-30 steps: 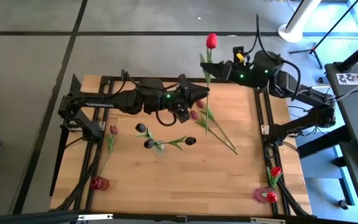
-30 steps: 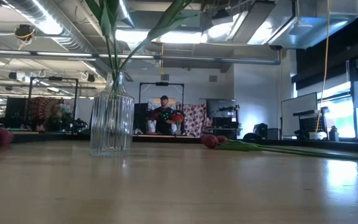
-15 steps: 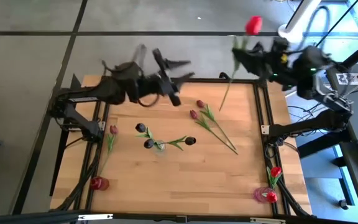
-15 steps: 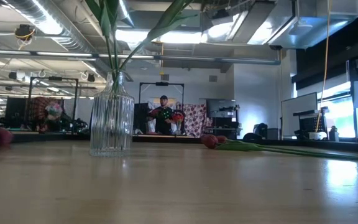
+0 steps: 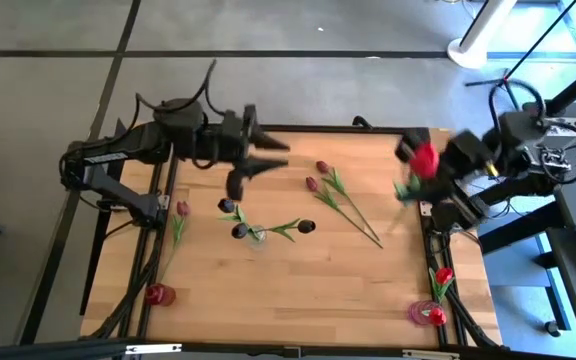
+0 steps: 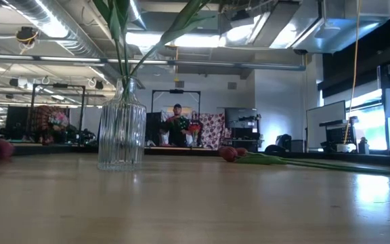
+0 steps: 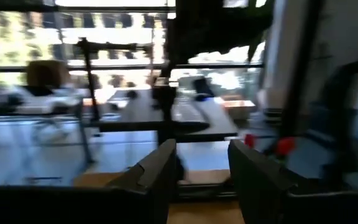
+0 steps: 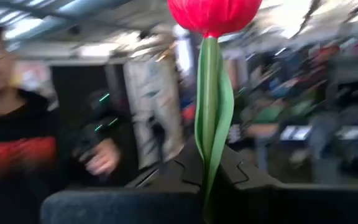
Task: Sort flowers into vase by color
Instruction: Put the red flower into the violet transparent vase
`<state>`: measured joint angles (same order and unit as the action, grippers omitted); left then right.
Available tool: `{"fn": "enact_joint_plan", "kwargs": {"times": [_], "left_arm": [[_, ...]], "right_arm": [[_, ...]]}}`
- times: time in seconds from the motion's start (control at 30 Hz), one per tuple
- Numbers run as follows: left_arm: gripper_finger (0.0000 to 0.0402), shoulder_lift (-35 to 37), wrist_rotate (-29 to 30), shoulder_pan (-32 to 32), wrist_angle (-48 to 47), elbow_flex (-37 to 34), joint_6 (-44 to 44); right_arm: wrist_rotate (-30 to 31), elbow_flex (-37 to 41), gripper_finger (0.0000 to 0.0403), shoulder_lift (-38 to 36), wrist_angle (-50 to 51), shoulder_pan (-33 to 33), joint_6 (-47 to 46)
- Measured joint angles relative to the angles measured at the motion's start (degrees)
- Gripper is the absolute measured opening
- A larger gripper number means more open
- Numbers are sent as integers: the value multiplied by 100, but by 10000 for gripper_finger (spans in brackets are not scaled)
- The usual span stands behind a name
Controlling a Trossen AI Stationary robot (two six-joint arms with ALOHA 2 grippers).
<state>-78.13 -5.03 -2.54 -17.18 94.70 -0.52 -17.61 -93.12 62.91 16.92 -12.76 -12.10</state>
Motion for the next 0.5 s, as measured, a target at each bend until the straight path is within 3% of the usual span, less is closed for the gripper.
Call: {"fn": "enact_joint_plan", "kwargs": {"times": [0.13, 0.37, 0.5], "left_arm": [[140, -11, -507, 307, 27, 0, -184], [144, -13, -263, 526, 35, 0, -204], [144, -26, -309, 665, 153, 0, -487]], "right_arm": [[-2, 0, 2, -148, 648, -887, 190], [350, 56, 2, -1003, 1670, -2086, 693], [406, 587, 2, -1843, 1707, -2602, 659]]}}
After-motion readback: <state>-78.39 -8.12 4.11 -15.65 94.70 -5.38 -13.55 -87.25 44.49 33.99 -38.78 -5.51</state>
